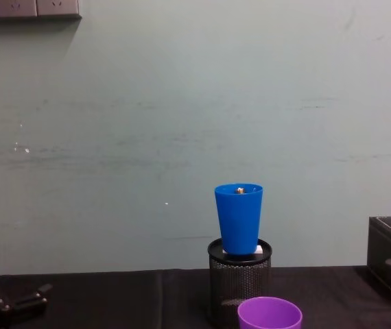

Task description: Pick up one cup with a gripper and tap it against the other cup.

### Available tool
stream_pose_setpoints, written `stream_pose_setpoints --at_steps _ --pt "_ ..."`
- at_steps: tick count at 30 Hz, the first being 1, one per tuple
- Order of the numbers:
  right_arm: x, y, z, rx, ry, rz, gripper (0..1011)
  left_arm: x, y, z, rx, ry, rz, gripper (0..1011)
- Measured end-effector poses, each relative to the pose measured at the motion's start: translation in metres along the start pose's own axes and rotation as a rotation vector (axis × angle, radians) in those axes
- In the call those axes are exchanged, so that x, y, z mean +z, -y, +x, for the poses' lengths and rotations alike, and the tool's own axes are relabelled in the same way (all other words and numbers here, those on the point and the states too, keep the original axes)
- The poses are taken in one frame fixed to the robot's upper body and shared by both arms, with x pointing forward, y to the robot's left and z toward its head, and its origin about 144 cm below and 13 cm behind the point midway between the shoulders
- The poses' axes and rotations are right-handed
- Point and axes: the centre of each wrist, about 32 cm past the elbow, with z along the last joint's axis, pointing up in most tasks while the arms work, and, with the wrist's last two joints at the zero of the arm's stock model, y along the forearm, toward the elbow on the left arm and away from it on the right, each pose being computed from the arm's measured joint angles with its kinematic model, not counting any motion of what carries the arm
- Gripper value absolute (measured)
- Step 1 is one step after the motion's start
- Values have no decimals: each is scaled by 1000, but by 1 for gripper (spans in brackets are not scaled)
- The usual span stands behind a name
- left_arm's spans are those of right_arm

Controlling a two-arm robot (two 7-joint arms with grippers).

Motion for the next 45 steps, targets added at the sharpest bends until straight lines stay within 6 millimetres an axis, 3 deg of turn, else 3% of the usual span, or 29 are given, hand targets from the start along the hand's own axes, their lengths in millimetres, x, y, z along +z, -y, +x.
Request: stream_pose_setpoints --at_steps 8,17,26,45 --pt "-8 12 -17 162 -85 22 1003 0 0 0 0 0 0 1000" --pt "-14 7 -37 274 -149 3 1003 0 0 0 0 0 0 1000" --pt "-22 -15 -52 325 -182 -26 1003 0 0 0 0 0 0 1000" --pt "-34 -58 -55 355 -237 -37 1003 0 0 0 0 0 0 1000"
